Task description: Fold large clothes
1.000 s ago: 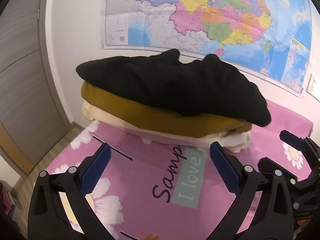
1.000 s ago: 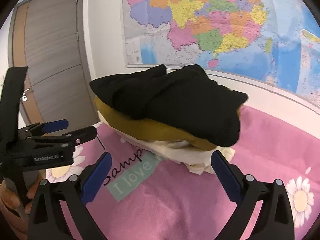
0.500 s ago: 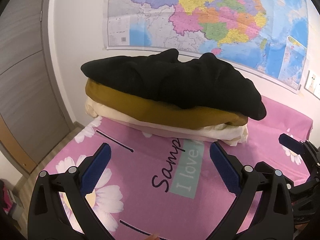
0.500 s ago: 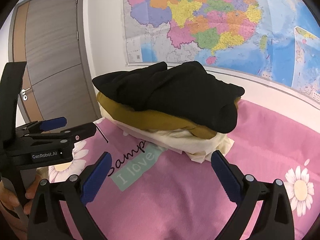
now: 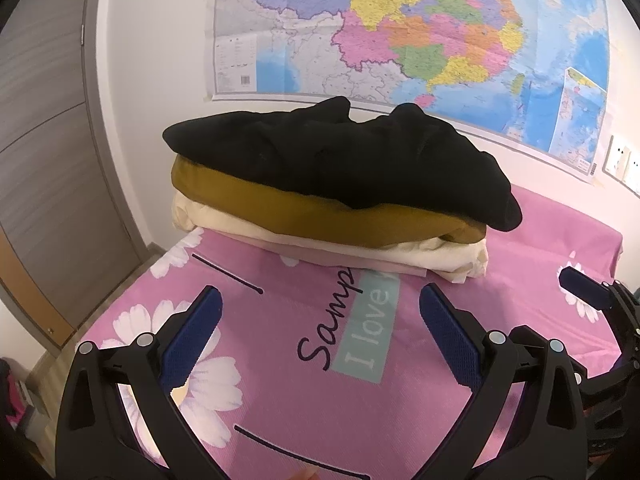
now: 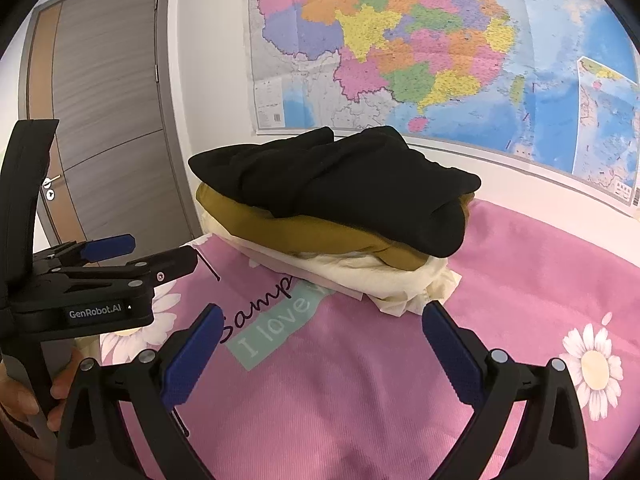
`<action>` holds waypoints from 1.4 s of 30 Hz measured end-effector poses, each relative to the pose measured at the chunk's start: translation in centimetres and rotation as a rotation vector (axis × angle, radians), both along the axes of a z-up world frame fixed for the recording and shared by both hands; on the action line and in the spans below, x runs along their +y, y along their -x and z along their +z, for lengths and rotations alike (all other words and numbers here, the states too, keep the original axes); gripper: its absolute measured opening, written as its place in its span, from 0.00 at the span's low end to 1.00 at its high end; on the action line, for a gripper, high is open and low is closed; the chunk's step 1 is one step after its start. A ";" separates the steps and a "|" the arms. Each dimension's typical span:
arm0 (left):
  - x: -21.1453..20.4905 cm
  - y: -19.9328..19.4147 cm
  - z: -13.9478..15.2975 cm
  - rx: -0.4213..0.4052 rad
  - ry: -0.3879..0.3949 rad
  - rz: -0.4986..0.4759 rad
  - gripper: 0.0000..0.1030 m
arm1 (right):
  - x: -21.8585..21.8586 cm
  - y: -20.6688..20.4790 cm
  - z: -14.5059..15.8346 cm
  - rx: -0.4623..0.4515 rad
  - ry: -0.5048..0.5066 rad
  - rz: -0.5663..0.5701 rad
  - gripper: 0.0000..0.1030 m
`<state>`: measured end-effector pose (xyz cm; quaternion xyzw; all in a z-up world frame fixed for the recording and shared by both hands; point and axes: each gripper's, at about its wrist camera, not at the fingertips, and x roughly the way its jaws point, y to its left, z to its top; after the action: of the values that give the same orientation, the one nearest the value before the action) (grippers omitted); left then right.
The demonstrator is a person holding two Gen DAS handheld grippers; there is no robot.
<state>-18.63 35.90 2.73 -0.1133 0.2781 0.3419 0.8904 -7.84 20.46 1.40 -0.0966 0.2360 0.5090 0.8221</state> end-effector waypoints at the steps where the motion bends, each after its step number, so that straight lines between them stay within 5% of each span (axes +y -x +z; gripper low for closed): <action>1: -0.1 0.0 0.0 0.001 -0.002 0.001 0.95 | -0.1 0.0 0.0 0.001 -0.001 -0.001 0.94; 42: -2.3 0.5 0.4 0.006 -0.055 -0.008 0.95 | -1.8 0.6 0.2 0.006 -0.018 -0.025 0.94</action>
<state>-19.12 33.56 3.08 -0.0866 0.2718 0.3464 0.8937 -8.45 18.64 1.63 -0.0847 0.2349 0.5011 0.8286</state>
